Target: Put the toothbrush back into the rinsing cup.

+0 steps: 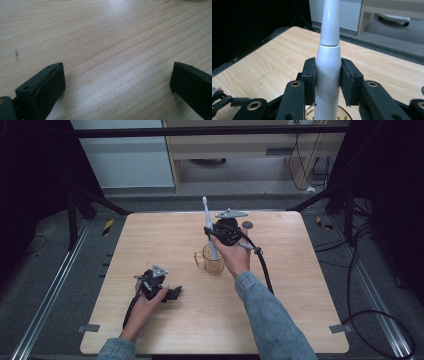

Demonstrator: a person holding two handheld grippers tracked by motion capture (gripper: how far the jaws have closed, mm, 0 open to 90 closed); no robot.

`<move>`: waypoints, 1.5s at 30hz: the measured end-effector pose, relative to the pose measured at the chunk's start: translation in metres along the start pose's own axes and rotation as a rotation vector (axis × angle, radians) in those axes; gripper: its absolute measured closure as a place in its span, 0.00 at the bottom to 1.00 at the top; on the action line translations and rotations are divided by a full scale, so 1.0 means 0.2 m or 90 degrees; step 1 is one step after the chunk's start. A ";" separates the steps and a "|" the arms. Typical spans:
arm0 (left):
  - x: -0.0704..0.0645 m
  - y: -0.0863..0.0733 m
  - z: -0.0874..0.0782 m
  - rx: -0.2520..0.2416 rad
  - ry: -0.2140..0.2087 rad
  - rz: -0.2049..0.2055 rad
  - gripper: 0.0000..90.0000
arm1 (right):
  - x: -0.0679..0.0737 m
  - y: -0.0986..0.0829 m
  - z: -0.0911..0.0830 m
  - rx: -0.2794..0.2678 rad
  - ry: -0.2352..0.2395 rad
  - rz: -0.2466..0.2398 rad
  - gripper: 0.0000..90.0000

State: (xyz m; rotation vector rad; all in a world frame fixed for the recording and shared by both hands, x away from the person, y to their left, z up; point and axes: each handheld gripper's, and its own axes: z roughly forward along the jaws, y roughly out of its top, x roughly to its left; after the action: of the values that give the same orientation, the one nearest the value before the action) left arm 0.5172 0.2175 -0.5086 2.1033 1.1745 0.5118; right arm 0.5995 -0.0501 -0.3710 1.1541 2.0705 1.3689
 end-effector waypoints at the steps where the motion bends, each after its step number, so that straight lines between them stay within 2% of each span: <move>1: 0.00 0.00 0.00 0.000 0.000 0.000 0.00 | 0.00 -0.01 0.00 0.005 0.000 0.002 0.75; 22: 0.00 0.00 0.00 0.000 0.000 0.000 0.00 | -0.01 -0.11 0.04 0.038 -0.004 0.002 0.75; 37: 0.00 0.00 0.00 0.000 0.000 0.000 0.00 | -0.01 -0.14 0.07 0.040 -0.003 0.002 0.75; 45: 0.00 0.00 0.00 0.000 0.000 0.000 0.00 | -0.01 -0.17 0.08 0.046 -0.004 0.013 0.75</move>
State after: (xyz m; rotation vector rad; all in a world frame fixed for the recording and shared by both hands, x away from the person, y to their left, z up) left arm 0.5172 0.2175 -0.5086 2.1037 1.1741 0.5119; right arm 0.5978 -0.0485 -0.4087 1.2096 2.1253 1.3079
